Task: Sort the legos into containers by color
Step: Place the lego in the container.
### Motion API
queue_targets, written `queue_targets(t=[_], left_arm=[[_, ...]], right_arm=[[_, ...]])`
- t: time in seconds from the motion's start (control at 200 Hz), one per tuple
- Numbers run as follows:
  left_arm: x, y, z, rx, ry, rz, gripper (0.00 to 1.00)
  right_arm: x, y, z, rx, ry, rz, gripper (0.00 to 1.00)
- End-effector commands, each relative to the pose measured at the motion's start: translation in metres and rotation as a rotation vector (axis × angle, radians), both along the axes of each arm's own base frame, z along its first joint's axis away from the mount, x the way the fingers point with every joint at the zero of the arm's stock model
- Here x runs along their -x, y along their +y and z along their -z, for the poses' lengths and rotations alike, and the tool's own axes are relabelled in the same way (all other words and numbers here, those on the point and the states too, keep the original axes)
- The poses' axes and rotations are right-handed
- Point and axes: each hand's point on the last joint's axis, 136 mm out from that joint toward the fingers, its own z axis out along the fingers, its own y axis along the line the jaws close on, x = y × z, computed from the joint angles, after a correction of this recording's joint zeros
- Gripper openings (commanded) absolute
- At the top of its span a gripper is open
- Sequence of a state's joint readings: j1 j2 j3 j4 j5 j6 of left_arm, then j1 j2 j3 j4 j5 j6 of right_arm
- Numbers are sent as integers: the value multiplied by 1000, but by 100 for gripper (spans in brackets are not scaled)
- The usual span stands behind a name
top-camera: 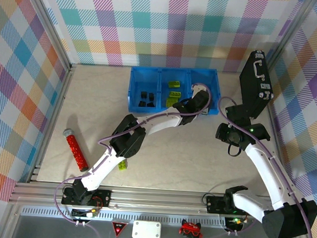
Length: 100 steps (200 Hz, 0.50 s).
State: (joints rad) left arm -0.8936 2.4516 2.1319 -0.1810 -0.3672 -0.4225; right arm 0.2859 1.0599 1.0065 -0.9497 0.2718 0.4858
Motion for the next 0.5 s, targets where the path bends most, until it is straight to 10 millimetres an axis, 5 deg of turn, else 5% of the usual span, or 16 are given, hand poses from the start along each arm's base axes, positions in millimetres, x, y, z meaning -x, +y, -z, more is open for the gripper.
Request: queue_targets(t=[0.0,0.22,0.495], left_arm=[[9,4,-57,47,-50,29,48],[34,19,-63,21,0,91,47],[76,66,-39,-117,148,129,46]], right_arm=[[2,1,5,-16,9,1,48],[-1,6,13,-38,23,-4,48],[-8,31,21,-127,57,-100,49]])
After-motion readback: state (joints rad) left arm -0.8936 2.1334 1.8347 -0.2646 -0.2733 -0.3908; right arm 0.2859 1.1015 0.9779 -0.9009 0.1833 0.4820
